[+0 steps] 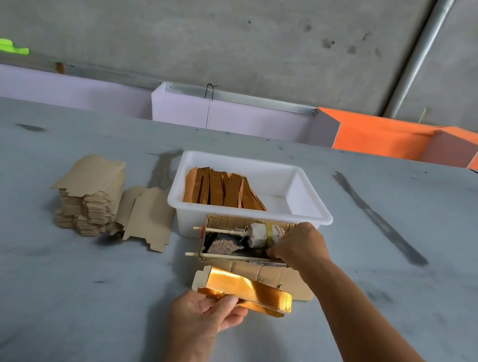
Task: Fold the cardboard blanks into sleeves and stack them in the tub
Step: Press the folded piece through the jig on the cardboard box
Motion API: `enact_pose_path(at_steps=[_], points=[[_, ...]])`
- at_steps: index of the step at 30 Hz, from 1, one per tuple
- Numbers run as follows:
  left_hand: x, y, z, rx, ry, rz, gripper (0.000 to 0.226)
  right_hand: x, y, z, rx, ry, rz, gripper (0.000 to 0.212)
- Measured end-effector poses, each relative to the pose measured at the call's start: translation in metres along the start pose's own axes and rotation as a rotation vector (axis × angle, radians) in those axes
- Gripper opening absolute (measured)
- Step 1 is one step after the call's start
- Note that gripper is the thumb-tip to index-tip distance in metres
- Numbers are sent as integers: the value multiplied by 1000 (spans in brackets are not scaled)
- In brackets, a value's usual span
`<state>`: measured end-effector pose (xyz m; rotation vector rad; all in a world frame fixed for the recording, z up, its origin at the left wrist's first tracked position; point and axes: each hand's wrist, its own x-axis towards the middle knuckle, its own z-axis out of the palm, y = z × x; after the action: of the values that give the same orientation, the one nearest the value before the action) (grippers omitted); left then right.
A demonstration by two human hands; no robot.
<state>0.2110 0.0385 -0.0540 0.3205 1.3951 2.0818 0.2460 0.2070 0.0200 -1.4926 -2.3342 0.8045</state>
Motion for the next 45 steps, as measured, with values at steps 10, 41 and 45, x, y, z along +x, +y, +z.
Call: enact_pose_path(at_steps=[10,41,45], points=[[9,1,28,86,-5,87,10,-5,-14,-16,-73,24,-40,24],[11,3,24,-20,107,-57,13,-82,34,6,566,105,-84,18],[5,8,16,-19,134,-43,13,-80,43,14,485,122,-173,19]])
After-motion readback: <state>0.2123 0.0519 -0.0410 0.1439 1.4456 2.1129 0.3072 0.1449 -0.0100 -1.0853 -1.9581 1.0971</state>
